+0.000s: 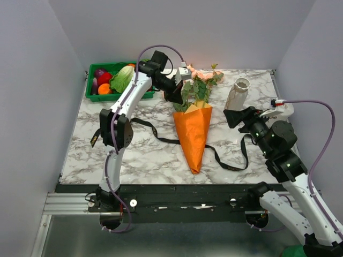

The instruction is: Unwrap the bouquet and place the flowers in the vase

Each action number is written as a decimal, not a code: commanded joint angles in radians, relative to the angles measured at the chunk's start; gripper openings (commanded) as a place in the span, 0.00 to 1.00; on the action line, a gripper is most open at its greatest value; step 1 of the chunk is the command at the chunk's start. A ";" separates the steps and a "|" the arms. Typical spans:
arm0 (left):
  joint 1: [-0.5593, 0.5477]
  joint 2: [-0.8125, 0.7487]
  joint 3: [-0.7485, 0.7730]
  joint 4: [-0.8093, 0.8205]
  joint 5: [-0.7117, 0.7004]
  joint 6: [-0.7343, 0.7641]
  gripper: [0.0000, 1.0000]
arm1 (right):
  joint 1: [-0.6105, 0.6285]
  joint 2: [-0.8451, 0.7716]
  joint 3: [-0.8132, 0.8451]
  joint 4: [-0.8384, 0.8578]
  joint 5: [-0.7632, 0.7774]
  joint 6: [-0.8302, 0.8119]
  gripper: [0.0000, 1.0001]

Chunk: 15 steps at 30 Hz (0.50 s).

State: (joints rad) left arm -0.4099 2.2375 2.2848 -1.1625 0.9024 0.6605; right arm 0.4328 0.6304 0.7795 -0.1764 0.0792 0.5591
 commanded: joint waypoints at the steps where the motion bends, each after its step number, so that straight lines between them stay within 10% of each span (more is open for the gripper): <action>1: -0.004 -0.088 0.015 -0.039 0.059 -0.048 0.00 | 0.006 -0.029 -0.014 0.020 -0.022 0.009 0.87; 7: -0.006 -0.028 -0.012 -0.120 0.023 0.045 0.63 | 0.006 -0.049 -0.037 0.018 -0.022 0.010 0.87; 15: -0.006 0.142 0.090 -0.191 -0.008 0.111 0.70 | 0.006 -0.055 -0.032 0.012 -0.030 -0.005 0.87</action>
State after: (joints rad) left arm -0.4129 2.3283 2.3562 -1.2831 0.9157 0.7357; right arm 0.4332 0.5869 0.7506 -0.1726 0.0792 0.5671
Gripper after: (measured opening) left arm 0.699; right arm 0.867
